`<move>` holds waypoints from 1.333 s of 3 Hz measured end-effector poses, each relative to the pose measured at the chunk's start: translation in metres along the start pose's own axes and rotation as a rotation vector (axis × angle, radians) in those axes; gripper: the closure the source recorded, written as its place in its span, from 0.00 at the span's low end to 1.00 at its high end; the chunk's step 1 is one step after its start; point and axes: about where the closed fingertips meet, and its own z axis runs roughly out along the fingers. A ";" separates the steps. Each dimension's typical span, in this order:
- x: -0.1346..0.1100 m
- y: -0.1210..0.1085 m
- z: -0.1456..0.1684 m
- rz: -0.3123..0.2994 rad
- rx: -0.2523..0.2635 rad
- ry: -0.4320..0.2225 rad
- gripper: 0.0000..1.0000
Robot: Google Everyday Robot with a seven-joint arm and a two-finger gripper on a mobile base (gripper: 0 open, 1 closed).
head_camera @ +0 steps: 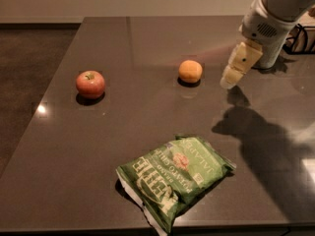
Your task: Pick orange
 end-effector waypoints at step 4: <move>-0.062 -0.012 0.120 0.041 -0.145 -0.008 0.00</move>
Offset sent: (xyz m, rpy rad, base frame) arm 0.0781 0.0695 -0.0740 0.0719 0.1155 0.0094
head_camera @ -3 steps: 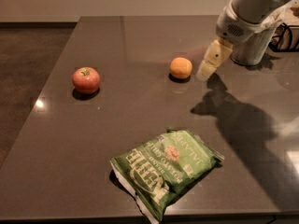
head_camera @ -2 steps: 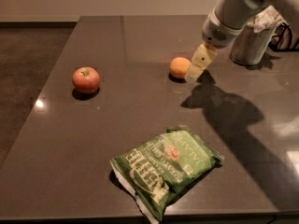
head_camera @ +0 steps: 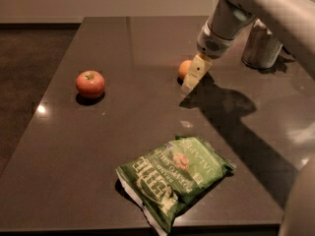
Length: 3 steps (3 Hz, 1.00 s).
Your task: Pick orange
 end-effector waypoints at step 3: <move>-0.010 -0.004 0.022 0.015 -0.070 0.003 0.41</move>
Offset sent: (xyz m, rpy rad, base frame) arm 0.0140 0.0135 -0.0175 0.0217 0.0711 0.0086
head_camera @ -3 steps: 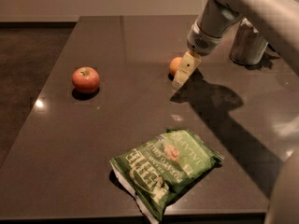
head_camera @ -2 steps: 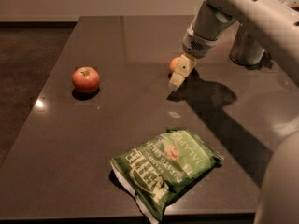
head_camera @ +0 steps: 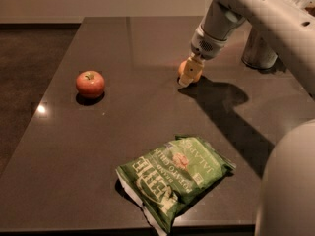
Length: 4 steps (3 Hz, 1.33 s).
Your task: Pick orange
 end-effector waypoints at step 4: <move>-0.067 0.072 -0.114 -0.216 0.005 -0.159 1.00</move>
Offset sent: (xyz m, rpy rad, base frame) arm -0.0372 0.0283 0.0979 0.0642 -0.0642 0.1283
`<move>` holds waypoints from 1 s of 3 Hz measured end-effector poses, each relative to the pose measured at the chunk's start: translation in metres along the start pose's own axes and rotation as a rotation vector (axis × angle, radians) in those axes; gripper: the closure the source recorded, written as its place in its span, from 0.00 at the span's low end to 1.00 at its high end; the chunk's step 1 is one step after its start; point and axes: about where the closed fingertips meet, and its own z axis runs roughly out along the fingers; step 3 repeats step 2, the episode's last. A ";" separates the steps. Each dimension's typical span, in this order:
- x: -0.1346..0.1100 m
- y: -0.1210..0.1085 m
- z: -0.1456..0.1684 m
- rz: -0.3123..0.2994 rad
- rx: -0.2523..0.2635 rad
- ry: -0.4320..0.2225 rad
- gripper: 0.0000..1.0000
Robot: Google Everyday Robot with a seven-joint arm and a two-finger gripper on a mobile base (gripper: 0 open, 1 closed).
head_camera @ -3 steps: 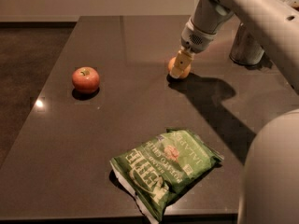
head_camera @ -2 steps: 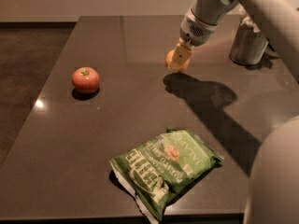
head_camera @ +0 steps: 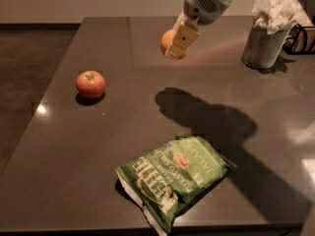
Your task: Pick orange
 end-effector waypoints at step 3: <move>-0.024 0.017 -0.019 -0.059 0.002 -0.040 1.00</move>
Offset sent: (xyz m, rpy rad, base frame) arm -0.0155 0.0146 0.0220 0.0219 -0.0307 0.0503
